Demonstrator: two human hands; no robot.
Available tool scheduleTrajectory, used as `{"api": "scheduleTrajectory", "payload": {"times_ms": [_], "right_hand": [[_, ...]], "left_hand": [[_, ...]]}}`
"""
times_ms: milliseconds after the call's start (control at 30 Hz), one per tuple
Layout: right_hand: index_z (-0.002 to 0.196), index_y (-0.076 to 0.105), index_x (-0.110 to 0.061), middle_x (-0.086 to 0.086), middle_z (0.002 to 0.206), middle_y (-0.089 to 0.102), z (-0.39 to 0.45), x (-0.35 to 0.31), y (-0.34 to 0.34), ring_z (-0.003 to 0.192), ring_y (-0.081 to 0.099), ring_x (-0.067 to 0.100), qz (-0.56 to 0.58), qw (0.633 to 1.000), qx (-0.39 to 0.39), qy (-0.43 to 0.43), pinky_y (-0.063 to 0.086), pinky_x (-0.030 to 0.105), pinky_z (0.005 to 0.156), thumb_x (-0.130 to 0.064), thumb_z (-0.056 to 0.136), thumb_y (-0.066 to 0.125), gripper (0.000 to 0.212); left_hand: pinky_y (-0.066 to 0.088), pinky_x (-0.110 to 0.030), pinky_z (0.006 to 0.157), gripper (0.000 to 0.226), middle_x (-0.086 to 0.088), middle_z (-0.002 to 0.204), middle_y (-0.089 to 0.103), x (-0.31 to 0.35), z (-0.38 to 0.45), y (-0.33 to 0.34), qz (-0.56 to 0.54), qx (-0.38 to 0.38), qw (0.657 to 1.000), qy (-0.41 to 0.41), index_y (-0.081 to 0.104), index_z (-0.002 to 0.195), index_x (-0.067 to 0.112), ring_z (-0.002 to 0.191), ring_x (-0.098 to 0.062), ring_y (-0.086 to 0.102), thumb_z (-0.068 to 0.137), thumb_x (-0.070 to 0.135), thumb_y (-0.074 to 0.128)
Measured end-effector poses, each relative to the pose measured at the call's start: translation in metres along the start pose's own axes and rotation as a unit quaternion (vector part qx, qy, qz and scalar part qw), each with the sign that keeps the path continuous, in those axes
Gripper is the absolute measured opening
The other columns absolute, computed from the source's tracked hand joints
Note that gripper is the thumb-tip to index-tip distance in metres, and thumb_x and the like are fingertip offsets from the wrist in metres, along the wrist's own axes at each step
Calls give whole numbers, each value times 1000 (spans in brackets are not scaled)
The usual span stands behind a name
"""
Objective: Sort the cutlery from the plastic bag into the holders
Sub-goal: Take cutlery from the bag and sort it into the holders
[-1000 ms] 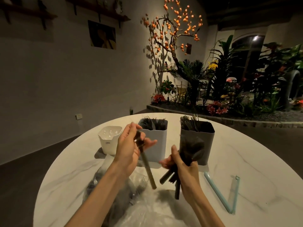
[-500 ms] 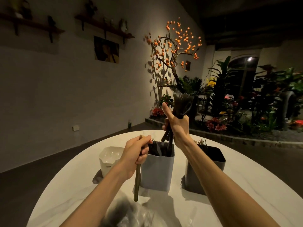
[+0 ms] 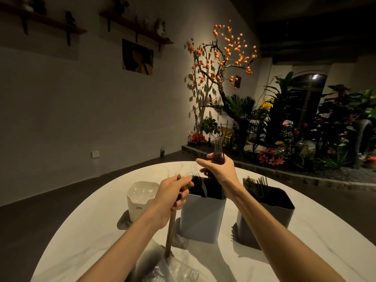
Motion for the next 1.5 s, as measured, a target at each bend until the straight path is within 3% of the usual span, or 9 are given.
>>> {"api": "scheduleTrajectory", "payload": {"times_ms": [367, 467, 567, 667, 800, 967, 1067, 1333, 1500], "right_hand": [[112, 71, -15, 1, 107, 74, 3, -24, -17, 103, 69, 13, -134, 989, -13, -66, 54, 32, 93, -31, 101, 56, 24], [135, 59, -21, -7, 133, 61, -13, -24, -4, 120, 55, 7, -277, 948, -78, -136, 45, 29, 102, -45, 106, 36, 44], [117, 63, -21, -2, 120, 64, -36, 4, 19, 108, 59, 16, -408, 876, -221, -130, 48, 39, 97, -49, 107, 26, 47], [140, 55, -21, -7, 140, 54, -31, -15, -4, 131, 48, 10, -319, 932, -106, -136, 38, 32, 112, -42, 108, 31, 46], [109, 69, -23, -7, 103, 69, -37, -65, -45, 94, 63, 2, -179, 968, 39, -172, 52, 22, 78, -30, 104, 49, 22], [117, 68, -23, -8, 100, 73, -78, -75, -17, 74, 68, 4, -239, 944, -212, -79, 48, 16, 56, -44, 88, 70, 36], [118, 68, -15, -4, 100, 75, -102, -81, -8, 80, 71, 5, -246, 930, -259, -90, 49, 12, 57, -31, 89, 73, 34], [100, 72, -10, 2, 87, 75, -75, -132, -144, 72, 73, 7, -255, 946, 89, -179, 61, 24, 64, -17, 96, 65, 10], [98, 71, -7, 10, 86, 75, -63, -77, -174, 66, 73, 14, -307, 941, 94, -105, 62, 30, 60, -17, 98, 62, 14]], "left_hand": [[29, -20, 43, 27, -5, 60, 50, -5, -5, 0, -15, -2, 1000, -15, 64, 95, 4, 46, -11, 40, 100, 29, 59], [29, -21, 44, 27, -6, 61, 50, -6, -5, -2, -23, -2, 1000, -12, 63, 96, 3, 46, -12, 39, 101, 30, 58], [30, -22, 45, 32, -6, 62, 51, -3, -5, -1, -28, -8, 1000, -4, 63, 101, 4, 47, -12, 38, 102, 34, 54], [28, -23, 46, 31, -6, 62, 50, -1, -8, 1, -54, -6, 998, -11, 65, 104, 3, 48, -12, 37, 102, 32, 51], [43, -23, 56, 34, -13, 79, 62, 14, -17, 14, -93, -32, 995, 10, 69, 112, 0, 62, -15, 56, 106, 21, 43], [42, -40, 109, 42, 6, 125, 70, 54, -30, 40, 41, -71, 990, 111, 71, 121, 24, 125, -14, 59, 108, 38, 33], [40, -47, 113, 40, 14, 132, 65, 73, -39, 74, 55, -134, 980, 133, 67, 125, 41, 133, -12, 53, 105, 49, 33], [55, -36, 95, 23, -4, 114, 73, 76, -47, 98, 72, -71, 991, 87, 67, 121, 21, 109, -20, 69, 102, 27, 57], [61, -32, 79, 19, -10, 98, 77, 34, -51, 92, 119, -75, 989, 35, 72, 109, 13, 89, -25, 76, 103, 13, 55]]}}
Point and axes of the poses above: each hand's wrist, its own z-axis towards the middle knuckle, its own y-axis out of the palm, x = y × z, the point moved 9 cm from there along z, towards the middle knuckle
